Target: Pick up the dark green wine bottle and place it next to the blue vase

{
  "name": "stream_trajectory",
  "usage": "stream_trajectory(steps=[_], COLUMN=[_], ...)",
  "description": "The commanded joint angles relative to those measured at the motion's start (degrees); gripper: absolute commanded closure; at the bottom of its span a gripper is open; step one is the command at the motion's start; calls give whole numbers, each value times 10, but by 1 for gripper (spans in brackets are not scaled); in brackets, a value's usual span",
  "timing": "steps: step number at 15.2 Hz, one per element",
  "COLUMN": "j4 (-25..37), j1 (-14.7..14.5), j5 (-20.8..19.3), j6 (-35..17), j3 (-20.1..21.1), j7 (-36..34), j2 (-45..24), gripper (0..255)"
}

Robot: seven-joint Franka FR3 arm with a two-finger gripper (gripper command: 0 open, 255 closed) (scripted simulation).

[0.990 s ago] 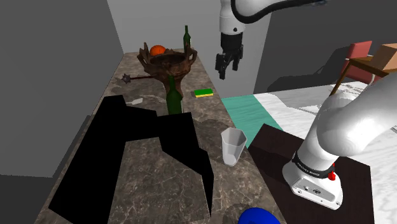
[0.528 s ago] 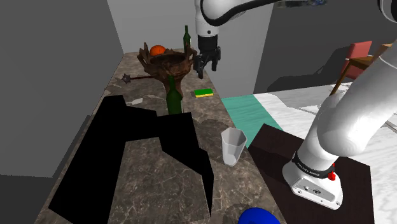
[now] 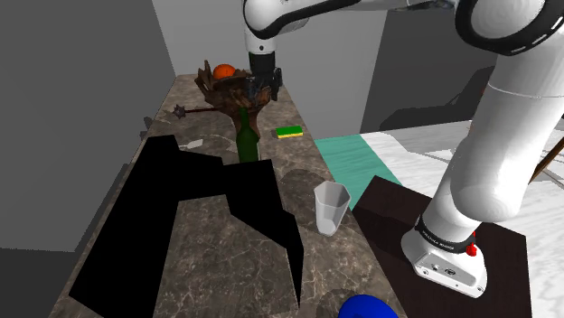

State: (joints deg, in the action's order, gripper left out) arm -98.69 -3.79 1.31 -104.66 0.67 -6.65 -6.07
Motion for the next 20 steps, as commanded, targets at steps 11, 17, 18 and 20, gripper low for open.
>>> stream_trajectory(steps=[11, 17, 18, 20], j4=[176, 158, 158, 158], j1=[-5, -5, -5, -5], j5=[15, 16, 16, 16], j6=[6, -13, -13, -13], j3=[8, 8, 8, 8], j7=[3, 4, 4, 4], j2=[-168, -170, -170, -170], gripper=[0, 0, 0, 0])
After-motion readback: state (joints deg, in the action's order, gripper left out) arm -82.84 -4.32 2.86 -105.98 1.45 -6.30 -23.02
